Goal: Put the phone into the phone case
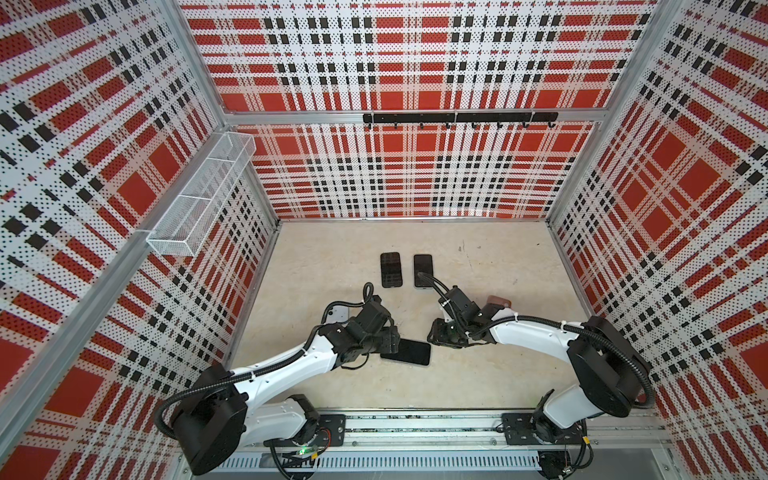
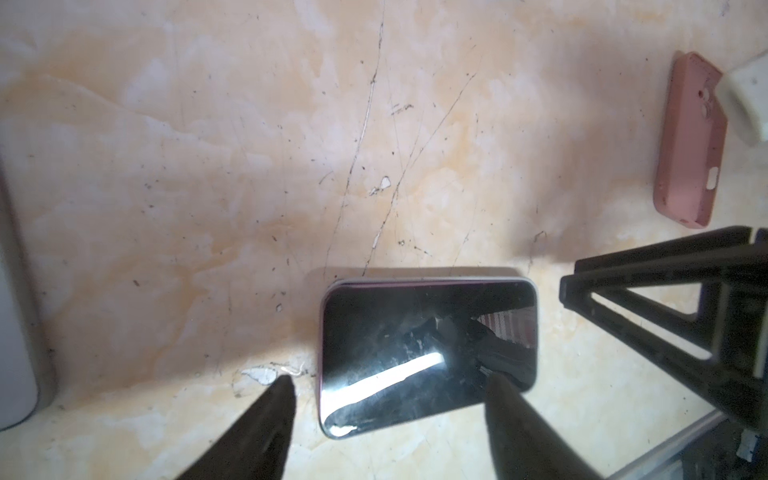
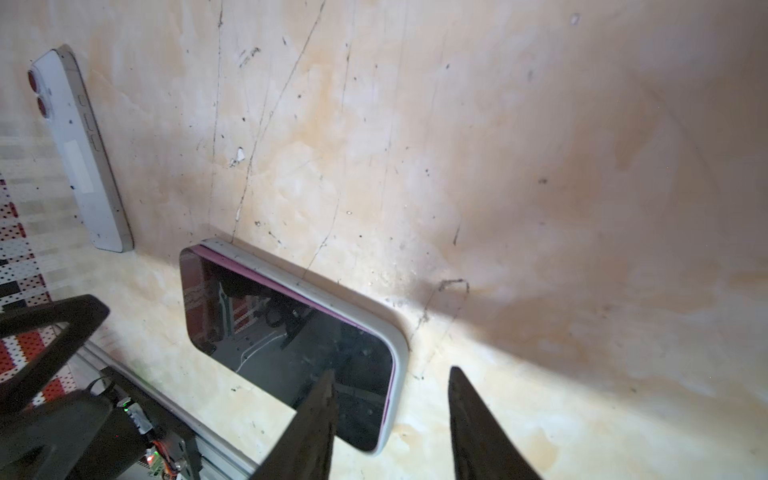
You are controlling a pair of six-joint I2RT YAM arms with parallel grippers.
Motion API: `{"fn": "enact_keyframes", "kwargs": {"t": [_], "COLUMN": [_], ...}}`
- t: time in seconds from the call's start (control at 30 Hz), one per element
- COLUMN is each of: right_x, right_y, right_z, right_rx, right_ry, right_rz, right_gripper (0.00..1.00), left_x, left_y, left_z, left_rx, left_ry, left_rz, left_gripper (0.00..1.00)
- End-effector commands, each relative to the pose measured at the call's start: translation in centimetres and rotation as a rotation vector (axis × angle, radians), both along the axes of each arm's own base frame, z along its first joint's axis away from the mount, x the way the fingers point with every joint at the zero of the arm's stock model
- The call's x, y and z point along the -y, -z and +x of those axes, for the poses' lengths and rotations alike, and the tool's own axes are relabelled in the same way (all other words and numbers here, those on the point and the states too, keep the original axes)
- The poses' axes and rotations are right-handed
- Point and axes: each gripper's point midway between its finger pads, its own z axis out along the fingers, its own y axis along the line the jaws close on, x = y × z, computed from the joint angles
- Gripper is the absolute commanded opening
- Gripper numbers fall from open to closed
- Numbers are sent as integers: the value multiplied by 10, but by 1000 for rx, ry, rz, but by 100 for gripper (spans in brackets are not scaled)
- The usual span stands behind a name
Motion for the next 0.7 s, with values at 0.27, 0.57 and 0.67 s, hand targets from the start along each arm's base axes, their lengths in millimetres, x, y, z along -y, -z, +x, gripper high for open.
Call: {"fn": "enact_keyframes", "kwargs": {"t": [0.27, 0.57, 0.67], "right_x": [-12, -13, -12], "right_y": [22, 34, 34], "right_z": [-22, -21, -21], "right_rx": [-94, -115, -115], "right_ry": [30, 48, 48], "right_rz": [21, -15, -17], "right_gripper": [39, 23, 19], "left_x": [-2, -4, -4], "left_y": [24, 41, 45], "left_z": [5, 3, 1], "left_rx": [-32, -63, -74], "left_ry": [-15, -19, -14], "left_rz": [10, 41, 46], "left_gripper": [56, 45, 37]}}
